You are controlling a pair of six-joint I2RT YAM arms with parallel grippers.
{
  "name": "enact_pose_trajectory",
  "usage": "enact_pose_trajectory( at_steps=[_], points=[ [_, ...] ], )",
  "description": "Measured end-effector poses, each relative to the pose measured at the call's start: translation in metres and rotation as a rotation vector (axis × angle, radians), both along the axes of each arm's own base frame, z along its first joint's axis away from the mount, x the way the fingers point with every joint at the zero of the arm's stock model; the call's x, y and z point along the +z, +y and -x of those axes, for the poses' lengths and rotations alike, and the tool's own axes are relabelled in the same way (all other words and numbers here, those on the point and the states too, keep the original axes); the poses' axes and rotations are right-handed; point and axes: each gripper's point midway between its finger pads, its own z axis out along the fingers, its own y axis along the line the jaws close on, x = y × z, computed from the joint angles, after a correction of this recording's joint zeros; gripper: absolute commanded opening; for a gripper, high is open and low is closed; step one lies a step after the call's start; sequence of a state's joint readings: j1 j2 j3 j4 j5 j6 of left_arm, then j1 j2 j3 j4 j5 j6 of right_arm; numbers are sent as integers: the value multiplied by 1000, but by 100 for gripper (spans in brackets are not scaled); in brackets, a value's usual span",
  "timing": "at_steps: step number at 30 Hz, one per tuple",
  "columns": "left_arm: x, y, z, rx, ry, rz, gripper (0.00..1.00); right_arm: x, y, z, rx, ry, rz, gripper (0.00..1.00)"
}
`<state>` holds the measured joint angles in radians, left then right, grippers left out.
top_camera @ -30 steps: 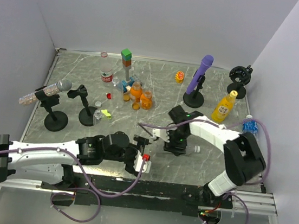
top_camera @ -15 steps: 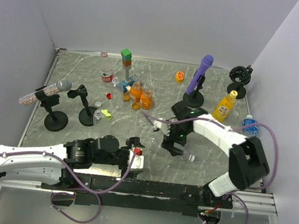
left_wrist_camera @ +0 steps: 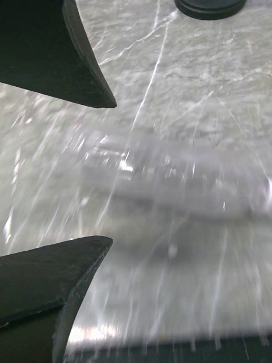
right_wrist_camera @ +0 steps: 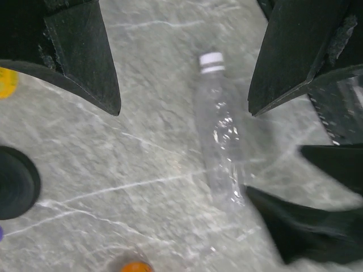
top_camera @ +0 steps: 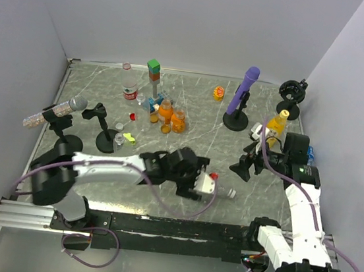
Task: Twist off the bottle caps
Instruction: Pick up the plastic bottle at the corner of the board.
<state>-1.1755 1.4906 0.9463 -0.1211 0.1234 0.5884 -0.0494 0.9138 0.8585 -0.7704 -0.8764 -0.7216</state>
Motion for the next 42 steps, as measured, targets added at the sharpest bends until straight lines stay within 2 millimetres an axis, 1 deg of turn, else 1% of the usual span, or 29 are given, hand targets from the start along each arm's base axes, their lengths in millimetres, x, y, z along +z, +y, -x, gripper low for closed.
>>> enact_pose_trajectory(
  at_steps=[2,4,6,9,11,14,17,20,22,24,25,26,27,28,30,33,35,36,37,40,42],
  points=[
    [-8,-9,-18,-9,-1,-24,98,2,0,3,-12,14,-43,99],
    [-16,-21,-36,-33,4,-54,99,4,-1,1,-24,27,-72,99],
    [-25,-32,-46,-62,15,-80,99,1,-5,-3,-57,60,-92,99],
    [-40,-50,-47,-123,51,-112,97,-1,-14,-9,-115,89,-112,99],
    [-52,-55,-42,-153,81,-134,93,3,-18,-12,-140,78,-121,99],
    [-71,-54,-36,-176,122,-179,85,7,-21,-14,-163,64,-127,99],
    [-88,-55,-35,-180,151,-220,78,7,-23,-17,-177,62,-127,99],
    [-87,-62,-40,-177,147,-219,71,7,-24,-17,-186,65,-126,99],
    [-88,-63,-41,-170,148,-222,63,7,-24,-18,-192,66,-126,99],
    [-88,-62,-43,-157,144,-227,52,7,-26,-19,-198,65,-126,99],
    [-88,-63,-44,-149,146,-224,45,8,-26,-19,-201,65,-127,99],
    [-86,-63,-45,-139,140,-220,36,8,-27,-19,-204,65,-127,99],
    [-84,-63,-47,-124,140,-215,33,8,-28,-19,-207,65,-128,99],
    [-83,-63,-48,-110,141,-209,33,8,-28,-19,-209,65,-128,99],
    [-80,-59,-48,-68,140,-196,23,8,-29,-20,-213,64,-128,99],
    [-77,-35,-40,12,172,-188,22,8,-31,-20,-221,59,-127,99],
    [-66,-18,-32,69,195,-163,20,11,-32,-20,-225,41,-123,99],
    [-54,-10,-29,106,206,-131,20,13,-32,-19,-226,28,-121,99],
    [-41,-6,-25,128,213,-96,20,16,-32,-19,-223,10,-120,99],
    [14,-2,-16,198,215,72,20,25,-26,-15,-208,-18,-158,99],
    [48,0,-5,235,220,192,20,29,-17,-9,-182,21,-219,99]
  ],
)
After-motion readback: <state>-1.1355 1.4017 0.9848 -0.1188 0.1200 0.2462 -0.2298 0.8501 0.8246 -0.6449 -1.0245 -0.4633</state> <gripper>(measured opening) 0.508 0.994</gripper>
